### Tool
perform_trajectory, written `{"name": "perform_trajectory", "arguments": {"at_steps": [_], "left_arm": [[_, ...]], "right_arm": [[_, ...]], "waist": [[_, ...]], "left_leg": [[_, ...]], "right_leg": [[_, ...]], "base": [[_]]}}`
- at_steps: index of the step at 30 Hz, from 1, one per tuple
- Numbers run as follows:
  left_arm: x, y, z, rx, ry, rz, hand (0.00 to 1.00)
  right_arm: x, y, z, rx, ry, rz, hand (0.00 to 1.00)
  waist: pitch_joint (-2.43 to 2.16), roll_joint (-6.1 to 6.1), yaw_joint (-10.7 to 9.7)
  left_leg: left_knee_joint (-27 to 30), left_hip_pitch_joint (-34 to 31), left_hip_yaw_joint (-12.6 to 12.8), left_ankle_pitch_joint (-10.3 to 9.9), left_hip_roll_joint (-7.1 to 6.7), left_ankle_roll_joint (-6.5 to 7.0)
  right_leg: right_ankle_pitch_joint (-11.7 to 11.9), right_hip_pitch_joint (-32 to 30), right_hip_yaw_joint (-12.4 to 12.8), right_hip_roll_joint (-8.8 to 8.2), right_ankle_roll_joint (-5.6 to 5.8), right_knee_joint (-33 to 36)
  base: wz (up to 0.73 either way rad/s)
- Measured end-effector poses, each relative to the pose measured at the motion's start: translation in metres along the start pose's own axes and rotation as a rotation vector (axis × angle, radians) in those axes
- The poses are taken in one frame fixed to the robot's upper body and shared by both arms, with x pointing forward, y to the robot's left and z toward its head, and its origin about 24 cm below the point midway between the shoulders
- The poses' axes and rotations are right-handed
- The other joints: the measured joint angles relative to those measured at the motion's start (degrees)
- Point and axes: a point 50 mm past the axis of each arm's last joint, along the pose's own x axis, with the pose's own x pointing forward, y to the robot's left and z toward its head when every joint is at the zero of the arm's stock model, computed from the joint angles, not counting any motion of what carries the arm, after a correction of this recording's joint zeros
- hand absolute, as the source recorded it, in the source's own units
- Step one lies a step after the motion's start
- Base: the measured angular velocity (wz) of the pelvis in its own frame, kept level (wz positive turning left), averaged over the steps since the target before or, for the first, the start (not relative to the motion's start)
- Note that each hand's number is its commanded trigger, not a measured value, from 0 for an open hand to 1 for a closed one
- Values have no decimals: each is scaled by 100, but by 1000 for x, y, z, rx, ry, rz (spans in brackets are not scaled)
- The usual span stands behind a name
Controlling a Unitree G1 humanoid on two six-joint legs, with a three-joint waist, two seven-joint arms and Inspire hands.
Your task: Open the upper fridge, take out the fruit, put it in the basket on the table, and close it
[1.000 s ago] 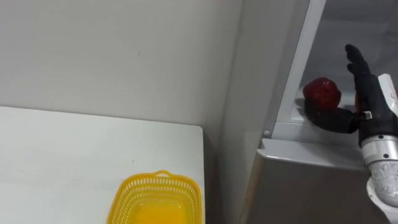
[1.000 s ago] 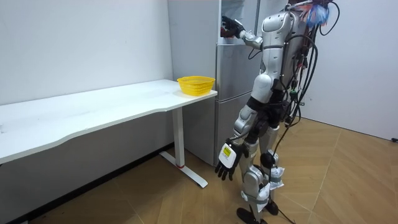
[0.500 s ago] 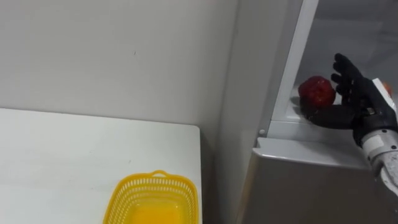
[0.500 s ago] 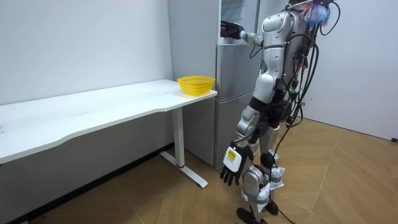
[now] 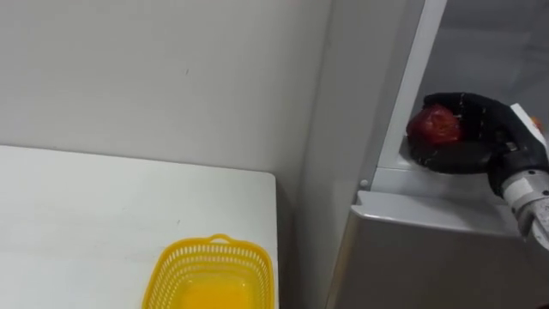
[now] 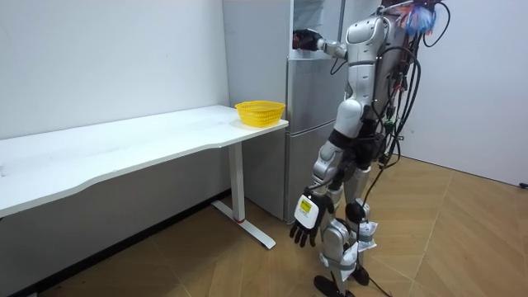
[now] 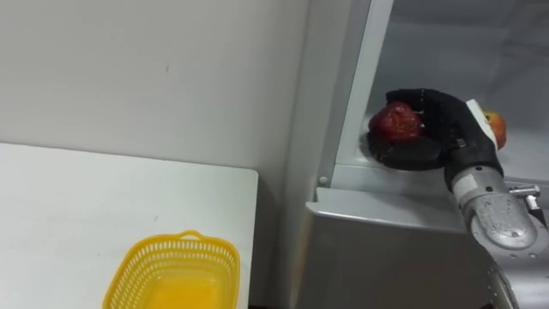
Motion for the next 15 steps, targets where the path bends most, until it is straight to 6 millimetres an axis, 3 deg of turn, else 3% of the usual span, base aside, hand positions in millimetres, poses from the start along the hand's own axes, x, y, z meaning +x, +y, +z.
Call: {"name": "perform_trajectory", "arguments": {"at_steps": [10, 15], "left_arm": [[0, 7, 0, -15, -1, 17, 0], [0, 7, 1, -17, -4, 18, 0]], "right_arm": [[0, 0, 0, -9, 12, 0, 100], [-1, 2, 6, -35, -11, -18, 100]], "waist": [[-1, -8, 0], [20, 30, 11]], "left_leg": [[5, -12, 1, 0, 1, 0], [7, -12, 55, -1, 18, -2]], "right_leg": [[0, -1, 1, 0, 0, 10], [6, 1, 3, 12, -9, 25]], "base": [[0], [-1]]}}
